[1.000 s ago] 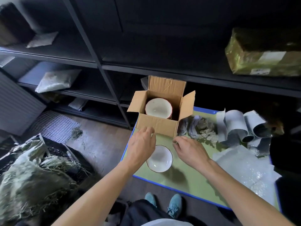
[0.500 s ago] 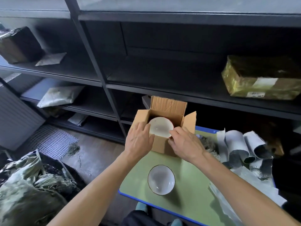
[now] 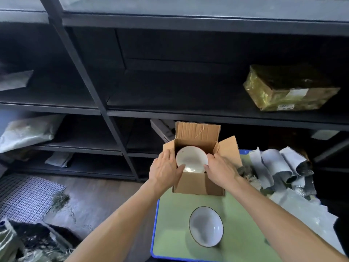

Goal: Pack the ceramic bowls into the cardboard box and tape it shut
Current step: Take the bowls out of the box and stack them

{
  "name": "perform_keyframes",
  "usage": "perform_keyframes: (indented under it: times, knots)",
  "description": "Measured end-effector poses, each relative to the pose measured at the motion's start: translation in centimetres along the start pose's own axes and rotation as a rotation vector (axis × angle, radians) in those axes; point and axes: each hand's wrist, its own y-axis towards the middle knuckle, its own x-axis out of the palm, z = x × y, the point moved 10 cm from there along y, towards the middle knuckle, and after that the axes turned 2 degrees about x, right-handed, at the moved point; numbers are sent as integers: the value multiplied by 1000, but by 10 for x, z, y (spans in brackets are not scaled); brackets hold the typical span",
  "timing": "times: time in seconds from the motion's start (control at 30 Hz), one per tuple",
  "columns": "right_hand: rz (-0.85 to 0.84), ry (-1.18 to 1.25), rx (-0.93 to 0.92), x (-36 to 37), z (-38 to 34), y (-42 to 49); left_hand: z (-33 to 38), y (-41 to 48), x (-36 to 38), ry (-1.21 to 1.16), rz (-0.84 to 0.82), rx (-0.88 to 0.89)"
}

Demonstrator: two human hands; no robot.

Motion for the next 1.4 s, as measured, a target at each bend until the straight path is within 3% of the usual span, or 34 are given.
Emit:
perform_keyframes:
  times: [0.27,0.67,0.8,1.17,1.4]
  knots:
    - [-106,5,136,11,3,22,-3,1,16,-42,-53,60]
    - [-129,11,351,26,13,42,1,6,20,-45,-18,79]
    - [-22,10,327,7,9,38,1,5,19,-124,-30,24]
    - [38,66,267,-27,-9,31,1,5,16,-141,-31,21]
    - [132,40,214,-66,8,15,3,9,4,-8,21,88]
